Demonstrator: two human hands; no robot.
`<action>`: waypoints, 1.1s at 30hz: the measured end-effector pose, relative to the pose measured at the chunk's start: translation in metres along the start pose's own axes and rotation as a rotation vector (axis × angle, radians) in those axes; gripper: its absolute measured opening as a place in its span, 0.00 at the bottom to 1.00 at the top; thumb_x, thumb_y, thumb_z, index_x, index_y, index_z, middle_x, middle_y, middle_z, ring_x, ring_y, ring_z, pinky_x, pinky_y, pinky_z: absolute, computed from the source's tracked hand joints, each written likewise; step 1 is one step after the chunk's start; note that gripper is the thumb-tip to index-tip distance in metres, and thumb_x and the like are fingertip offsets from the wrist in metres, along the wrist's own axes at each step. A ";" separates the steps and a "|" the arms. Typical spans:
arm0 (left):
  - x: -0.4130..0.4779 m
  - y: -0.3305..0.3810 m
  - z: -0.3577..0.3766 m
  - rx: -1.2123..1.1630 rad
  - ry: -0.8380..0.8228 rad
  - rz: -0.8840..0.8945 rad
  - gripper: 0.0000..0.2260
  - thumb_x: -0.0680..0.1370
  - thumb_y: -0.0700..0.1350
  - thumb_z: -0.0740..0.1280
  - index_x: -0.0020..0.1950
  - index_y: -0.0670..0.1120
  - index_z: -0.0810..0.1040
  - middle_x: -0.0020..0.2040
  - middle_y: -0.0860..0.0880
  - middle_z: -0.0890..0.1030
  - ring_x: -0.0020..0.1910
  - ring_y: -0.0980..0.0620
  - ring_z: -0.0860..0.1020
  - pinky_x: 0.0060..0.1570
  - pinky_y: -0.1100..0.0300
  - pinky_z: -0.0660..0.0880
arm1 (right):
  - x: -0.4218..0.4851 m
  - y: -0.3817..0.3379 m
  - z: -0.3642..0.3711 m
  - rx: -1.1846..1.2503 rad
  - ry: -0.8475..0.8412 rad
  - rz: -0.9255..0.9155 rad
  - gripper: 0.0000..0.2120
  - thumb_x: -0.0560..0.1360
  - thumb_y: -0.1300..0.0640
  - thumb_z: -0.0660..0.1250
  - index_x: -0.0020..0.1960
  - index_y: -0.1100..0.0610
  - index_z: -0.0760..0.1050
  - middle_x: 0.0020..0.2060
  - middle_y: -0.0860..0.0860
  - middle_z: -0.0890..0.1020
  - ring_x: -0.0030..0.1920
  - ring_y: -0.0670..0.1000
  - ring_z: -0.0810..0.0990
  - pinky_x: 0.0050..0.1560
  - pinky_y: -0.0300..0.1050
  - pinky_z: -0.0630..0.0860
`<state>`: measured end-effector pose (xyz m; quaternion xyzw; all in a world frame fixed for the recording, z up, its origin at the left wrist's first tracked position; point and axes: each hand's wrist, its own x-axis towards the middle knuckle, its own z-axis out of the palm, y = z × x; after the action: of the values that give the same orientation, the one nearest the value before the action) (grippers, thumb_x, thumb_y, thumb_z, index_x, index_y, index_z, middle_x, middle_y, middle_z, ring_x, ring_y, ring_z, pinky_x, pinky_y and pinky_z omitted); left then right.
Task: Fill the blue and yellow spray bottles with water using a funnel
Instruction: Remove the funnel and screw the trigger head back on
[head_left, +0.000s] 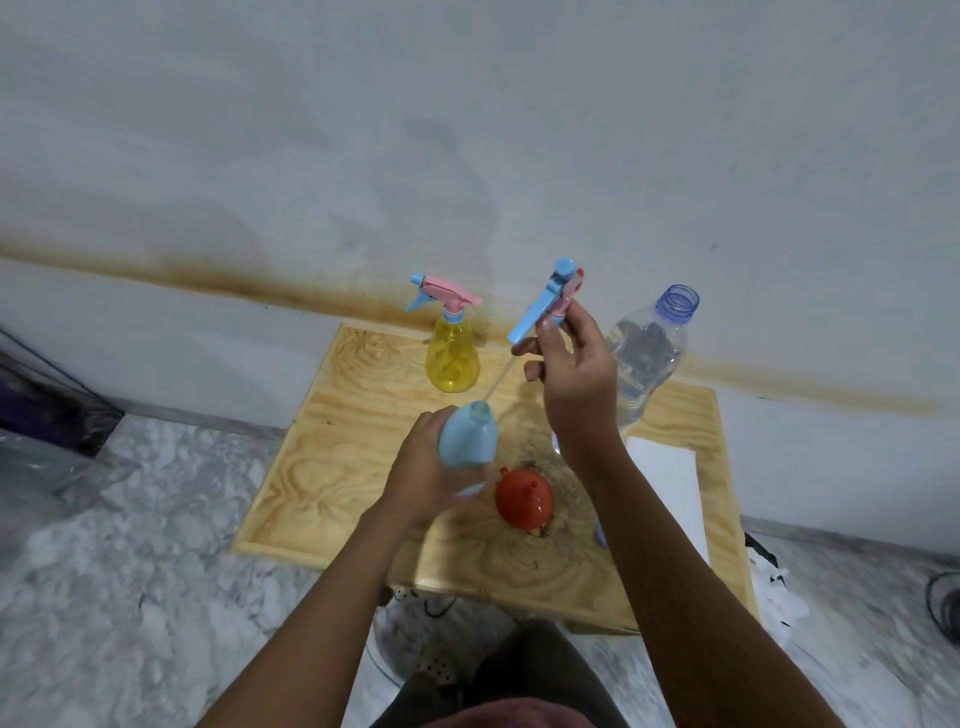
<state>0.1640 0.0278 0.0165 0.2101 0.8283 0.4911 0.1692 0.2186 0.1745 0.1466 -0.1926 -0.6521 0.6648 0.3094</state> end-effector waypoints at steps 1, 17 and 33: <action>-0.001 0.003 -0.003 -0.002 -0.001 0.005 0.33 0.60 0.57 0.80 0.62 0.58 0.73 0.55 0.55 0.75 0.54 0.54 0.76 0.50 0.56 0.77 | -0.001 0.002 0.003 0.012 -0.010 0.005 0.11 0.82 0.63 0.60 0.63 0.62 0.74 0.50 0.54 0.79 0.37 0.45 0.82 0.32 0.37 0.73; -0.019 0.044 -0.047 -0.076 0.055 0.066 0.25 0.63 0.52 0.81 0.56 0.55 0.77 0.51 0.53 0.77 0.51 0.57 0.77 0.43 0.65 0.74 | -0.029 0.019 0.027 -0.082 -0.224 0.078 0.13 0.78 0.59 0.68 0.61 0.48 0.79 0.52 0.43 0.85 0.56 0.46 0.82 0.51 0.42 0.81; -0.028 0.055 -0.057 -0.142 0.040 0.027 0.33 0.59 0.60 0.79 0.60 0.54 0.76 0.54 0.53 0.81 0.52 0.56 0.81 0.42 0.60 0.81 | -0.035 0.009 0.027 -0.157 -0.307 -0.008 0.09 0.76 0.56 0.71 0.54 0.46 0.77 0.51 0.40 0.83 0.54 0.43 0.80 0.55 0.52 0.78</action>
<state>0.1698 -0.0055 0.0931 0.1990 0.7916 0.5551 0.1602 0.2248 0.1313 0.1346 -0.1095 -0.7423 0.6323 0.1930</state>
